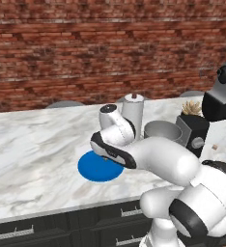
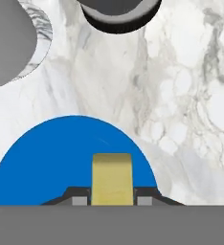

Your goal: Add butter and sugar cubes to the stand mixer bowl and then turn on the stand mixer to begin making frosting.

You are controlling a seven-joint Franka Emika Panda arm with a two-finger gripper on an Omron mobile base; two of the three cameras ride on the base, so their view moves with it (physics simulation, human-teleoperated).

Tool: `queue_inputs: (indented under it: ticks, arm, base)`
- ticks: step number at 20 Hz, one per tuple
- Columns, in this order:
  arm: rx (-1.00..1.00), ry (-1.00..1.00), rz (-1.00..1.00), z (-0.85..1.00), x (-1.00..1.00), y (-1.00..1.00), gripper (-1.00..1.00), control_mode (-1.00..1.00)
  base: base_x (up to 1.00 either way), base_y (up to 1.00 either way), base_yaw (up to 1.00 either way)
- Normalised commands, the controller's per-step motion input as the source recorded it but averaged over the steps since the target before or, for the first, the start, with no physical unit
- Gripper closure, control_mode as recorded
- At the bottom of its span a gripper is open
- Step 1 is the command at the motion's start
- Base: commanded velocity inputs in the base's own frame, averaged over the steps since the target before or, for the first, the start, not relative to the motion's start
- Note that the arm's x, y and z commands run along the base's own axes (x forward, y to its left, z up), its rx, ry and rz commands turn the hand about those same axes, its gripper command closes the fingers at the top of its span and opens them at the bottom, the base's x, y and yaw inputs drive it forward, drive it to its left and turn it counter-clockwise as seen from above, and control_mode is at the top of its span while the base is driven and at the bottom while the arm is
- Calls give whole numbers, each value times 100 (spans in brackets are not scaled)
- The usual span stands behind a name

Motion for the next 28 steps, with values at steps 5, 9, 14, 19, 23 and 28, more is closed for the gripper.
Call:
queue_inputs:
  ticks: [5,9,14,19,23,28]
  arm:
    - [-11,-8,-7,90,-25,-34,100,-100]
    - [-9,-5,-9,79,-40,-45,100,-100]
    - [-5,-1,-11,58,-49,-63,100,-100]
    - [-4,0,-8,58,-39,-69,100,-100]
    - [-3,0,-6,57,-31,-72,100,-100]
    - [0,0,-2,28,-4,-76,100,-100]
  base:
    - [0,0,0]
    - [0,0,0]
    - [0,0,0]
    - [0,0,0]
    - [0,0,0]
    - [0,0,0]
